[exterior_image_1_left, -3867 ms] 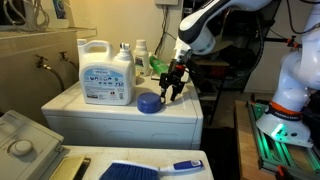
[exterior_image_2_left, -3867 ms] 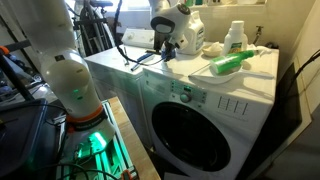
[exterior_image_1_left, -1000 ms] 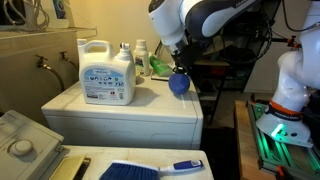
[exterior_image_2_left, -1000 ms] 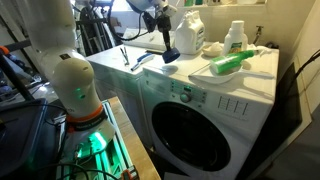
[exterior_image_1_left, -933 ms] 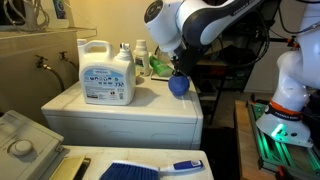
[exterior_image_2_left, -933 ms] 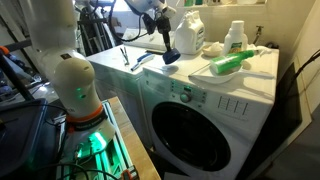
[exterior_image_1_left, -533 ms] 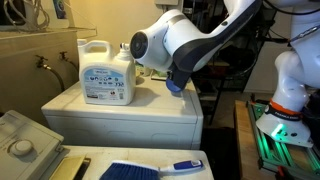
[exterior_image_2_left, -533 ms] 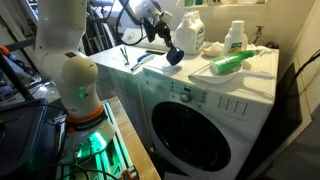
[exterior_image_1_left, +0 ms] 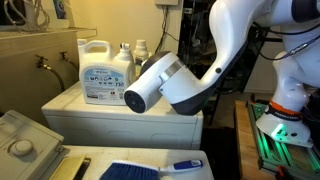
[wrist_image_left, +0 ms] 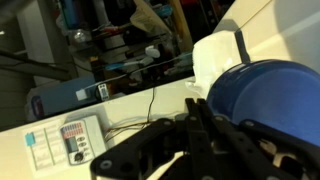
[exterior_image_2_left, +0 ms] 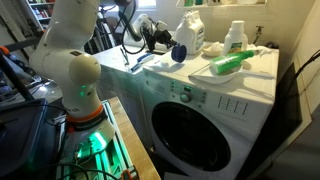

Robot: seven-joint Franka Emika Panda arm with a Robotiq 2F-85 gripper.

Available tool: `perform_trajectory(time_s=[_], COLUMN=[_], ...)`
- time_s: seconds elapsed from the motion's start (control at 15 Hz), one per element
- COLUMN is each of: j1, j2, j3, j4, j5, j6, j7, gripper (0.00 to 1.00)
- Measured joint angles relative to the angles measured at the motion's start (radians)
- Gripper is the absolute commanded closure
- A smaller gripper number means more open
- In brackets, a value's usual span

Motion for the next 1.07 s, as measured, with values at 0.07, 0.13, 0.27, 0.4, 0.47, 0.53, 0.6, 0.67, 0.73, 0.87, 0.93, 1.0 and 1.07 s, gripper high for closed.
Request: perform_trajectory(time_s=[0.07, 0.13, 0.27, 0.4, 0.47, 0.53, 0.6, 0.67, 0.73, 0.87, 0.93, 1.0, 1.07], j1=[0.014, 0.028, 0.055, 0.078, 0.087, 0.094, 0.099, 0.103, 0.106, 0.111, 0.113, 0.114, 0.117], j2=[0.024, 0.047, 0.085, 0.119, 0.136, 0.151, 0.164, 0.176, 0.185, 0.203, 0.212, 0.221, 0.227], j3=[-0.002, -0.004, -0.008, -0.010, -0.011, -0.012, -0.012, -0.012, -0.012, -0.012, -0.012, -0.011, -0.011], j4=[0.007, 0.014, 0.024, 0.025, 0.025, 0.025, 0.026, 0.026, 0.026, 0.028, 0.032, 0.037, 0.045], j5=[-0.050, -0.102, -0.196, -0.269, -0.299, -0.325, -0.348, -0.368, -0.385, -0.404, -0.405, -0.405, -0.406], j6=[-0.014, -0.029, -0.054, -0.077, -0.084, -0.089, -0.094, -0.096, -0.097, -0.097, -0.097, -0.098, -0.106], j7=[-0.015, -0.035, -0.086, -0.154, -0.190, -0.221, -0.247, -0.270, -0.290, -0.323, -0.339, -0.356, -0.373], gripper=[0.98, 0.98, 0.97, 0.98, 0.97, 0.98, 0.98, 0.97, 0.97, 0.92, 0.95, 0.98, 0.98])
